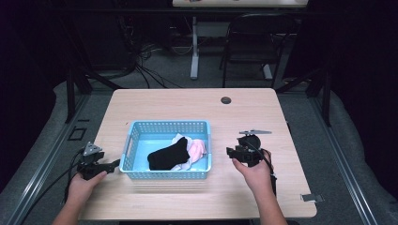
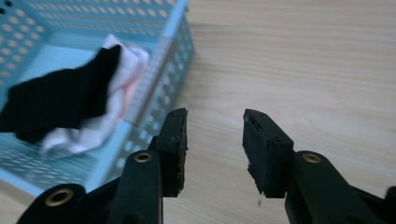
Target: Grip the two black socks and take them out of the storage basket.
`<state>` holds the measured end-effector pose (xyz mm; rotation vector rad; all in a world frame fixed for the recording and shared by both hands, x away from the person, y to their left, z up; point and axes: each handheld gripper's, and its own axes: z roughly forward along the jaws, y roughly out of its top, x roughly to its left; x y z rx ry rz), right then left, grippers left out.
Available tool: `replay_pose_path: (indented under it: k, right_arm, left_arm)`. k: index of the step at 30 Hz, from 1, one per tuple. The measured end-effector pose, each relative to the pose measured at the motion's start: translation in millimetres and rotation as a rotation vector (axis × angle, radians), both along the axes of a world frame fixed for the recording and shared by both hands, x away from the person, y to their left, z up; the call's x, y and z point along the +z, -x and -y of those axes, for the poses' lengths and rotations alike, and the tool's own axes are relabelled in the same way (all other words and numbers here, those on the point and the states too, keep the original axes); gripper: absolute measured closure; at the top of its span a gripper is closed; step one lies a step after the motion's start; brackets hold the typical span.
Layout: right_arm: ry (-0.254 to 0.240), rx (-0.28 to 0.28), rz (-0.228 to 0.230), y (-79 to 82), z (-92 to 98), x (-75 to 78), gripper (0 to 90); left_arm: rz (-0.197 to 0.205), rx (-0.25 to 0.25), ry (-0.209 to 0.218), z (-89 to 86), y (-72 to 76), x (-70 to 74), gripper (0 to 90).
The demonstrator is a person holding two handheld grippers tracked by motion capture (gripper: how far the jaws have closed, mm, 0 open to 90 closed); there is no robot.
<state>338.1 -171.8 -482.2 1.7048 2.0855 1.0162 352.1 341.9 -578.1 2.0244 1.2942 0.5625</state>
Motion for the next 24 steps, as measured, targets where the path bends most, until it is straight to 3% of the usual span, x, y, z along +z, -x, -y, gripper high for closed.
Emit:
replay_pose_path:
  k: [5, 6, 10, 17, 24]
  right_arm:
    - [-0.035, 0.046, -0.006, -7.8, -21.5, 14.7, 59.7]
    - [-0.040, 0.066, -0.025, -12.6, -31.6, 18.3, 59.4]
    - [-0.034, 0.095, -0.020, -17.1, -48.6, 22.2, 59.8]
    - [-0.035, 0.187, -0.058, -33.6, -88.8, 12.0, 62.2]
    - [0.002, 0.225, -0.185, -54.9, -119.4, -4.1, 64.1]
  left_arm:
    - [0.002, 0.005, 0.004, -1.0, 1.3, 0.4, 21.3]
    - [0.002, 0.005, 0.005, -1.1, 1.2, 0.4, 21.4]
    - [0.002, 0.003, 0.006, -0.2, 1.4, 0.7, 21.4]
    - [0.002, -0.001, 0.000, 1.2, 1.2, 1.5, 21.4]
    - [0.001, -0.002, 0.001, 0.7, 0.8, 1.0, 21.4]
